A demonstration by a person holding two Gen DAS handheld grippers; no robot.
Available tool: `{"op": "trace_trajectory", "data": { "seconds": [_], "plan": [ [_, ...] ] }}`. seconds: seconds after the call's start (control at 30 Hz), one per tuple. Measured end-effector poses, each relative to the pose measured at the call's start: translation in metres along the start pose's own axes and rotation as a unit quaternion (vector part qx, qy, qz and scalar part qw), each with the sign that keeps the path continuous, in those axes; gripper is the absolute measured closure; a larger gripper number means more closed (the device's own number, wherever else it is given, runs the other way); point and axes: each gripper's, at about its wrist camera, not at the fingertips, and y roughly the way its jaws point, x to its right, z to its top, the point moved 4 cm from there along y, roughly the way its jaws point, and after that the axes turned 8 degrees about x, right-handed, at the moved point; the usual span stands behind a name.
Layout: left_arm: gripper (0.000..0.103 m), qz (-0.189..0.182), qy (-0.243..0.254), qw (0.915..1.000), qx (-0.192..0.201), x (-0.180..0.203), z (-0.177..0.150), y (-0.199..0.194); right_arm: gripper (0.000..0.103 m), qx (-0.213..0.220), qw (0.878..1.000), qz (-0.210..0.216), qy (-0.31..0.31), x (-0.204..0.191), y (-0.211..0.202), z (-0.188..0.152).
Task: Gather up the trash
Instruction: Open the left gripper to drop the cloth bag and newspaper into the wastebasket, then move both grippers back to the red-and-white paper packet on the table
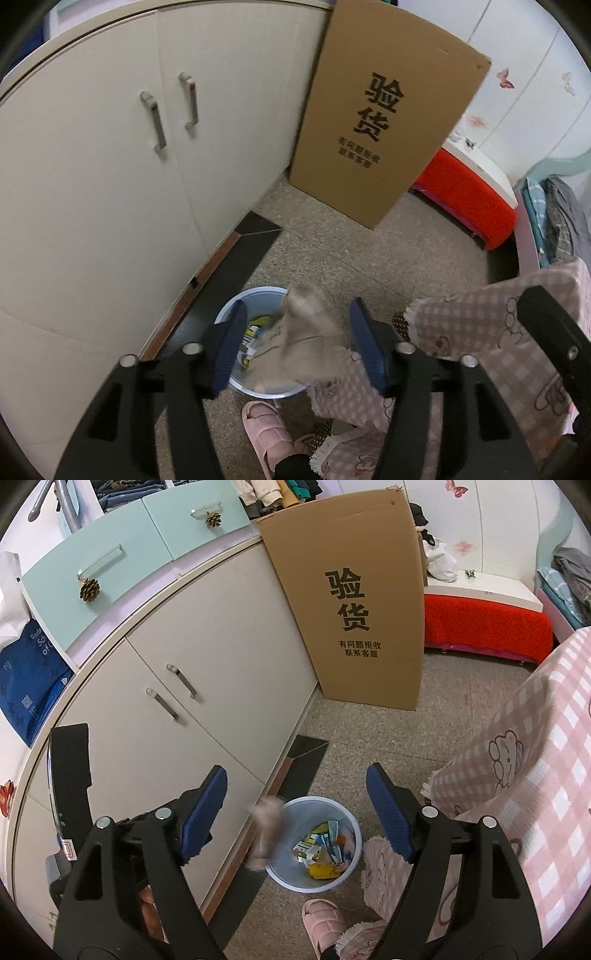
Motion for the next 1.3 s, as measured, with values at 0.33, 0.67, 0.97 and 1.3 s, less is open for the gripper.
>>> {"op": "trace_trajectory", "data": {
  "seconds": [0.33,0.67,0.97,1.3],
  "plan": [
    [0.044,0.003,-0.011,0.9999,0.009,-0.005,-0.005,-0.012,0.026,-0.005,1.0,0.011,0.002,-0.004,0.003,-0.001],
    [0.044,-0.007,0.003,0.9974,0.072,0.025,0.009,-0.085,0.026,0.042,0.996,0.052,0.06,0.007,-0.061,0.028],
    [0.037,-0.095,0.044,0.9864,0.127,0.134,0.008,-0.161,0.026,0.131,0.985,-0.022,0.114,0.122,-0.182,0.052],
    [0.035,-0.22,0.135,0.9625,0.083,0.317,-0.044,-0.169,0.026,0.182,0.944,-0.143,0.234,0.294,-0.264,0.025]
  ]
}}
